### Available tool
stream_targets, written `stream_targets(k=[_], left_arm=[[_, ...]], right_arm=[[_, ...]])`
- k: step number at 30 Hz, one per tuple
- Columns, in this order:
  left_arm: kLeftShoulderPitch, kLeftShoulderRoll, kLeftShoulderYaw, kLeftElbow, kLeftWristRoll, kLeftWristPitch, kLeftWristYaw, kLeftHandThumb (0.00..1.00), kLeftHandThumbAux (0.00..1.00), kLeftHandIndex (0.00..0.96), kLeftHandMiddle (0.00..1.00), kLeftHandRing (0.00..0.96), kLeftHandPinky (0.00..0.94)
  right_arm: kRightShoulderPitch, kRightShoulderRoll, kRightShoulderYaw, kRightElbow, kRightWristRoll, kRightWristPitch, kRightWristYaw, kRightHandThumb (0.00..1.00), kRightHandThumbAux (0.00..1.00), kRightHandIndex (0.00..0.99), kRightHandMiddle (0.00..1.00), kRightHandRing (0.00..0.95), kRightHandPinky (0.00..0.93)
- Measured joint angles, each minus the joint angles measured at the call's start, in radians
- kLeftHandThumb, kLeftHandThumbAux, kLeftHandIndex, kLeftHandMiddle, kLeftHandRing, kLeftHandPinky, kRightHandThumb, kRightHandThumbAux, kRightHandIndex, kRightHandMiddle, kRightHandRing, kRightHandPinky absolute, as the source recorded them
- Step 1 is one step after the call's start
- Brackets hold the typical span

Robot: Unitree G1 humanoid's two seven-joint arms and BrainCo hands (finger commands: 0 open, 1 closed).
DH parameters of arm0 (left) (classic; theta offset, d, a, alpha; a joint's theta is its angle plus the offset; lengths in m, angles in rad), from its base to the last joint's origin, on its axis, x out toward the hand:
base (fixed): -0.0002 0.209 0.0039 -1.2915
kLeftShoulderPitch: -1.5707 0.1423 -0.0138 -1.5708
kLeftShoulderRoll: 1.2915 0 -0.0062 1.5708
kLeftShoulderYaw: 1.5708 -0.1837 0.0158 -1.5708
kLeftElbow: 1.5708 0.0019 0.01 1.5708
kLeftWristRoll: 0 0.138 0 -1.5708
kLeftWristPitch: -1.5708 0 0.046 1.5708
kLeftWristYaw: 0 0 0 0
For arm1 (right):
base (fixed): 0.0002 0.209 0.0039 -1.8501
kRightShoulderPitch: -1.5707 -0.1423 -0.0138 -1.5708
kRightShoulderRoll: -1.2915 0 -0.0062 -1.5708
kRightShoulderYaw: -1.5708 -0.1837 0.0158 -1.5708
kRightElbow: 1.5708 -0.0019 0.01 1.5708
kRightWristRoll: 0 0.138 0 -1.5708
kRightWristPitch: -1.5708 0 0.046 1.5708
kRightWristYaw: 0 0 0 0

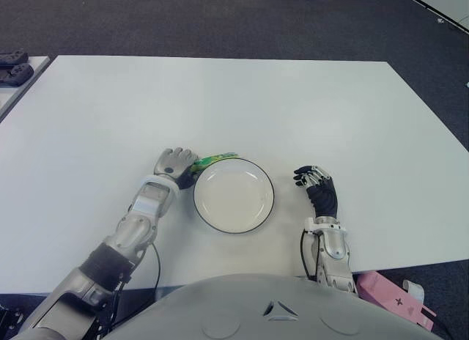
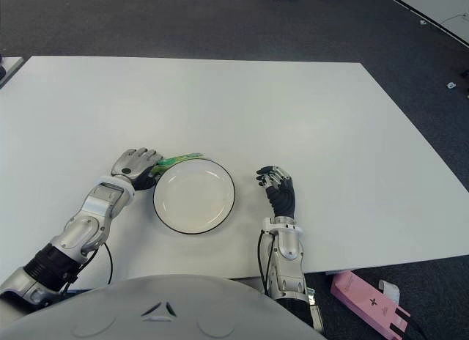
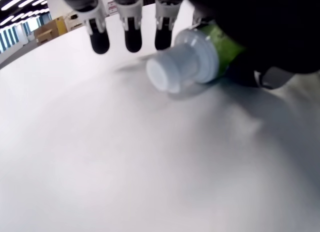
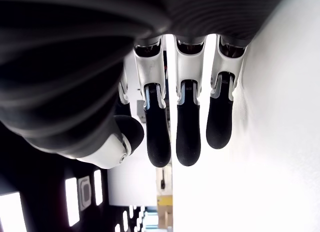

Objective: Put the toothpaste on the table into the plate.

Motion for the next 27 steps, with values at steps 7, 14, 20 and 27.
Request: stream_targets(k=[7,14,20,27], left_arm=[[-0.026,-0.006,-0.046,0.048,0.041,0.0,0.063,0.547,0.303,0.0,0.027,0.0,0.049],[-0.056,-0.027,-0.085,0.119,0.079,0.008,0.16,0.527,0.326,0.0,0.018,0.0,0.053],[-0.07,-0.035,-0.101,0.149,0.087,0.015,0.208,0.498,0.359,0.0,0.004,0.0,0.059],[-0.078,-0.038,-0.113,0.158,0.084,0.022,0.228,0.473,0.369,0.0,0.001,0.0,0.076]], right_arm=[[0.01,0.001,0.002,-0.016,0.0,0.012,-0.001,0.709,0.726,0.428,0.48,0.475,0.466],[0.026,0.001,0.009,-0.029,0.0,0.013,-0.001,0.709,0.726,0.428,0.477,0.47,0.459],[0.034,-0.001,0.013,-0.037,0.0,0.013,-0.001,0.709,0.726,0.428,0.476,0.468,0.459],[0.036,-0.002,0.013,-0.043,-0.001,0.015,-0.002,0.71,0.726,0.428,0.476,0.469,0.464]])
